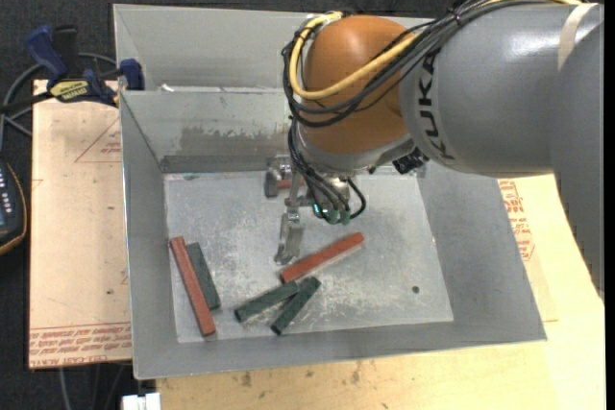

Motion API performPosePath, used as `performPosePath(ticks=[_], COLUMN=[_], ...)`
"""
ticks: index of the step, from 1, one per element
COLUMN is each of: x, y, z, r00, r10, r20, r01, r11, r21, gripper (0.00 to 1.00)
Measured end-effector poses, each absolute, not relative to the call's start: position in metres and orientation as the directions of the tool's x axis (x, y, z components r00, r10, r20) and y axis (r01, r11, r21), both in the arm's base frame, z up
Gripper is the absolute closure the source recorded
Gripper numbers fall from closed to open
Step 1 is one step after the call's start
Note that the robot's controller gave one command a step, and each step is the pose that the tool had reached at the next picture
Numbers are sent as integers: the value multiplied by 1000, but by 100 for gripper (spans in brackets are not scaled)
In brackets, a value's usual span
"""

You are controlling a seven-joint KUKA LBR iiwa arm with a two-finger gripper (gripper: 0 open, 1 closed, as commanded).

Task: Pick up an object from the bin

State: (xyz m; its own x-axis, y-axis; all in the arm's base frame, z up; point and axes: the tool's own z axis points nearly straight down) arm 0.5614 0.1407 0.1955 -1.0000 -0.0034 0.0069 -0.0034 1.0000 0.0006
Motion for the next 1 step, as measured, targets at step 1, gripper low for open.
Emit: performPosePath(ticks=[1], x=[539], y=[27], z=[65], r00=[-999], r10=[-48], r20=[8], r01=[-48], r11=[999], r21=[-2], gripper=[0])
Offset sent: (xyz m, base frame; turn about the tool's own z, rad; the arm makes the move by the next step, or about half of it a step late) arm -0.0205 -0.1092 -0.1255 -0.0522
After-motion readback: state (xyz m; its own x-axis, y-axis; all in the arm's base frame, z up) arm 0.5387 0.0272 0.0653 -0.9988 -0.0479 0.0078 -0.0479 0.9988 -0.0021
